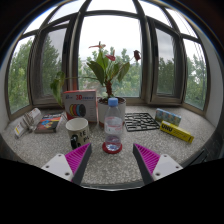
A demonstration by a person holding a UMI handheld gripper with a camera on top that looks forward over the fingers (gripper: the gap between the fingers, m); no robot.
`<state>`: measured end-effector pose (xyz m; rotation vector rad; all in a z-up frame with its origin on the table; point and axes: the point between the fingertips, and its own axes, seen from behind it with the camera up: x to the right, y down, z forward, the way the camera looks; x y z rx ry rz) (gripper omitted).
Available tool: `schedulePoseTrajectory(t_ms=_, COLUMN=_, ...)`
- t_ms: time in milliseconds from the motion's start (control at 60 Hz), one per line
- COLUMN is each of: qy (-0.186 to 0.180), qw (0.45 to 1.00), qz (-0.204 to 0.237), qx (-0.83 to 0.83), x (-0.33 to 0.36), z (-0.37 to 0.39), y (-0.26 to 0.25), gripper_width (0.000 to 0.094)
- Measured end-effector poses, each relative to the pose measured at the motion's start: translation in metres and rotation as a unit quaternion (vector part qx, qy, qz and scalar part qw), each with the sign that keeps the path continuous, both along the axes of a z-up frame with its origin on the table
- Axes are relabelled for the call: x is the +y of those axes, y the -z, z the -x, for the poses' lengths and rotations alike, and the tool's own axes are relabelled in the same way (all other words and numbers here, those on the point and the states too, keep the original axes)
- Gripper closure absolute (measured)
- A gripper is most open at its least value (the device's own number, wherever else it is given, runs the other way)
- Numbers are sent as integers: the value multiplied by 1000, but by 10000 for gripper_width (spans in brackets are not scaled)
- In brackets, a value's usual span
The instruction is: Pour water
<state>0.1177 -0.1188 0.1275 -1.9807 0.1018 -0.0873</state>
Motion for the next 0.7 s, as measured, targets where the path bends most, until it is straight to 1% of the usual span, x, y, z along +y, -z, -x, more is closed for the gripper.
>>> schedulePoseTrajectory(t_ms=183, qy=12, qw=1000, qz=3, qx=4, x=-95, z=29, y=-15, gripper_width=85)
schedulePoseTrajectory(t_ms=383, qy=37, qw=999, qz=8, qx=-22, x=-173, z=45, y=-17, gripper_width=77)
schedulePoseTrajectory(t_ms=483, qy=42, qw=999, qz=9, qx=-27, x=-199, z=52, y=-18, gripper_width=77)
schedulePoseTrajectory(t_ms=700, qy=43, qw=998, qz=-15, qx=-46, x=-224, z=61, y=-36, gripper_width=77)
